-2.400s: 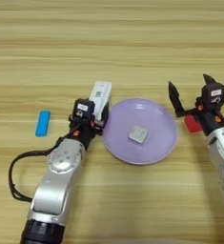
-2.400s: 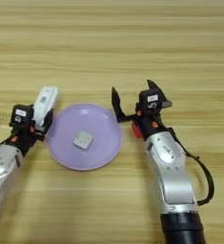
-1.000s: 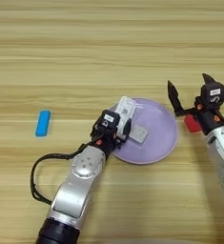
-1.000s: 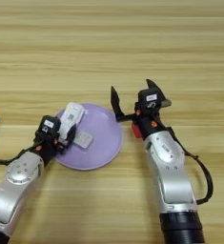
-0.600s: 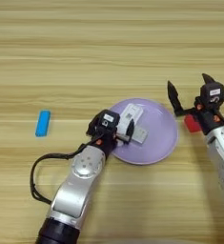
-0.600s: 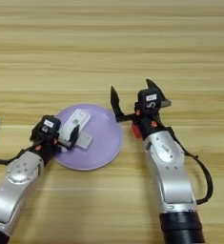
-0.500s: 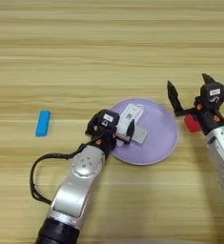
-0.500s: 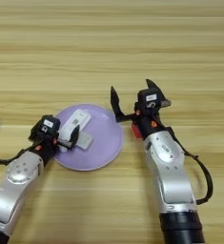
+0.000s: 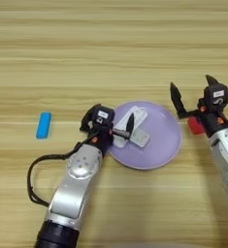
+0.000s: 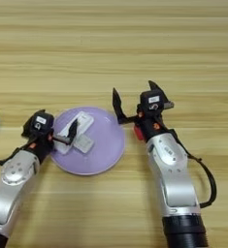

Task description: Move the objects on the table

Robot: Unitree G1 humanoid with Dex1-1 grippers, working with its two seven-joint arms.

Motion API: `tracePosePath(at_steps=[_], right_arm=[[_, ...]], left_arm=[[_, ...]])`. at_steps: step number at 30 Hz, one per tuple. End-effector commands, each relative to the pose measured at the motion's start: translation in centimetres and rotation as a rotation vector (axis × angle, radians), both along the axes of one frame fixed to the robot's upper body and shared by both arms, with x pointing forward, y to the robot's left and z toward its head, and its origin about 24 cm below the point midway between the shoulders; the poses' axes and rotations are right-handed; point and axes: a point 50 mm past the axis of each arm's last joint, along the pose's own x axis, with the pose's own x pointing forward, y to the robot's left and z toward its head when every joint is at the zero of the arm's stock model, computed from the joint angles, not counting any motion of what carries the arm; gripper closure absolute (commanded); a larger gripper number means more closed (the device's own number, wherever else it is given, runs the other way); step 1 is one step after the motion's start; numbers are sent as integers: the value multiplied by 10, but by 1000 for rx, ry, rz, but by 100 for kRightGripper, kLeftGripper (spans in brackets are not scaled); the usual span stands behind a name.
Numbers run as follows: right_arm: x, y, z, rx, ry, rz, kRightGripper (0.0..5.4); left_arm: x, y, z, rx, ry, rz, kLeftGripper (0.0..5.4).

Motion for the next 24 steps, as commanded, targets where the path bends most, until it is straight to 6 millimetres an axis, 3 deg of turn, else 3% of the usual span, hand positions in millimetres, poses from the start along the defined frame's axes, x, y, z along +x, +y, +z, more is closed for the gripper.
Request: tracePosePath(at_steps=[1, 13, 24], right_arm=[[2, -2, 2, -3, -3, -18, 0], [6, -23, 8, -5, -30, -130, 0], [9, -57, 9, -1, -23, -309, 0]], left_arm=[[4, 7, 9, -32, -59, 38, 2], [12, 33, 13, -25, -115, 154, 2], [7, 65, -5, 34, -77, 271, 2]])
